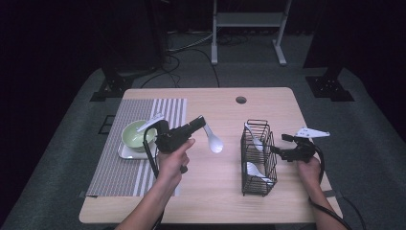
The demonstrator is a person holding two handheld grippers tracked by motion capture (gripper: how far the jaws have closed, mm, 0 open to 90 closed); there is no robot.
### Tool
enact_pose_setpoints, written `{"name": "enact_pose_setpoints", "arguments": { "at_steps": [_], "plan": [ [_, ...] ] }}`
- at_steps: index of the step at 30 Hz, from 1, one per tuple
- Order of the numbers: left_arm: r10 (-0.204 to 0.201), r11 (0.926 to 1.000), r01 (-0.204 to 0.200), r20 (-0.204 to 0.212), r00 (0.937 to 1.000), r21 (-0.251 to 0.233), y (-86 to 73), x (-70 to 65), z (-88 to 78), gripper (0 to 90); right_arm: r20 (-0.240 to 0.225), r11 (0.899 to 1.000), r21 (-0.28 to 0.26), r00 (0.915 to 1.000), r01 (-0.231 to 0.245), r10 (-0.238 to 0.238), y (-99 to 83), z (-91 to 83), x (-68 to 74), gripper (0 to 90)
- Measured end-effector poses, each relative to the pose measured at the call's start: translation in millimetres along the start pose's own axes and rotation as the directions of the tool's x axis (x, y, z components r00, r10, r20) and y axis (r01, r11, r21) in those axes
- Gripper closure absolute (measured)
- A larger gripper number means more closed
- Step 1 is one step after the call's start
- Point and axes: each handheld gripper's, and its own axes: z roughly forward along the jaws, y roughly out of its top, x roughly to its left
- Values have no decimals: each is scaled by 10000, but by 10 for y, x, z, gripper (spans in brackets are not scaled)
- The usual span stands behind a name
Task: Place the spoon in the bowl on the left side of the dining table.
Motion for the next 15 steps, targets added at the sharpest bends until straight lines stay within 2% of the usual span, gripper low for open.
{"name": "enact_pose_setpoints", "arguments": {
  "at_steps": [4, 15],
  "plan": [
    [-8, 9999, 6, -182, 9998, -107, 33, 60, -77, 849, 19, 10000, 18, 10000, 3, -3, 1, 2, 2, 123],
    [-106, 9996, 93, -540, 9985, -251, 26, 177, -151, 849, 31, 10000, -13, 10000, -10, 10, -1, -2, -1, 123]
  ]
}}
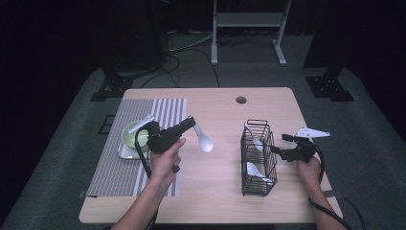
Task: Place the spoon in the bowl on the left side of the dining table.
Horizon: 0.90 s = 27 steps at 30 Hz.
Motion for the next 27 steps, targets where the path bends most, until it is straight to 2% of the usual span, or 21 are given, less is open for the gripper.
{"name": "enact_pose_setpoints", "arguments": {
  "at_steps": [10, 15, 23, 27],
  "plan": [
    [-91, 9999, 89, -379, 9992, -57, 18, 110, -76, 848, -10, 10000, 8, 10000, -14, 14, 0, 0, -1, 123],
    [23, 10000, -27, -515, 9987, -80, 43, 132, -99, 849, -15, 10000, 8, 10000, -27, 27, 0, 0, -2, 123],
    [-28, 9998, 15, -680, 9977, -190, 48, 182, -148, 849, -18, 10000, -7, 10000, -18, 18, 0, -2, -2, 123],
    [-240, 9994, 219, -723, 9971, -285, 47, 223, -192, 848, -20, 10000, -2, 10000, -23, 23, 0, -1, -2, 123]
  ]
}}
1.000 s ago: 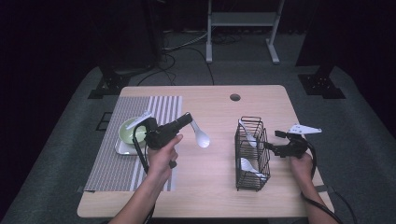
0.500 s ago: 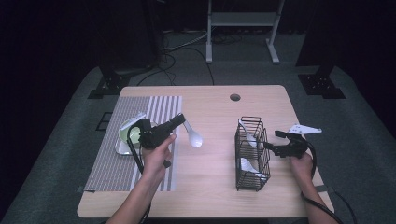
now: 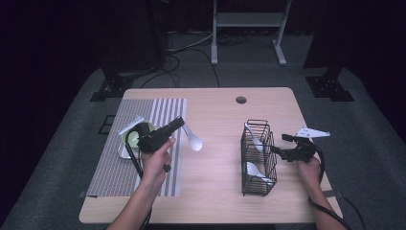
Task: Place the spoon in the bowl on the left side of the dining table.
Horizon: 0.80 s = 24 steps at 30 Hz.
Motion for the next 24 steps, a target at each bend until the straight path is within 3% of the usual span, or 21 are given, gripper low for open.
{"name": "enact_pose_setpoints", "arguments": {
  "at_steps": [24],
  "plan": [
    [199, 9981, -238, -676, 9975, -574, 177, 86, -201, 849, 39, 10000, 45, 10000, -20, 20, 2, 5, 1, 123]
  ]
}}
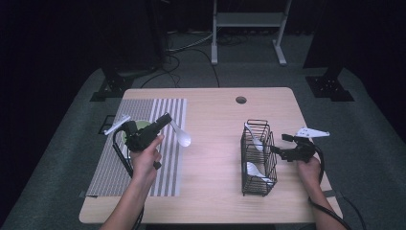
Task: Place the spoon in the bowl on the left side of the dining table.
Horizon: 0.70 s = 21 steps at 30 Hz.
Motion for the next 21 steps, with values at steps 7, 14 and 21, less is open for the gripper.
{"name": "enact_pose_setpoints", "arguments": {
  "at_steps": [7, 14, 21],
  "plan": [
    [-26, 10000, 25, -129, 9999, -89, 34, 42, -26, 848, 5, 10000, 5, 10000, 4, -4, 0, 0, 0, 123],
    [-1, 9998, -6, -408, 9992, -183, 84, 103, -73, 849, 25, 10000, 28, 10000, 11, -11, 1, 3, 1, 123],
    [-15, 9995, -2, -557, 9984, -308, 121, 142, -102, 849, 39, 10000, 52, 10000, 8, -9, 2, 4, 3, 123]
  ]
}}
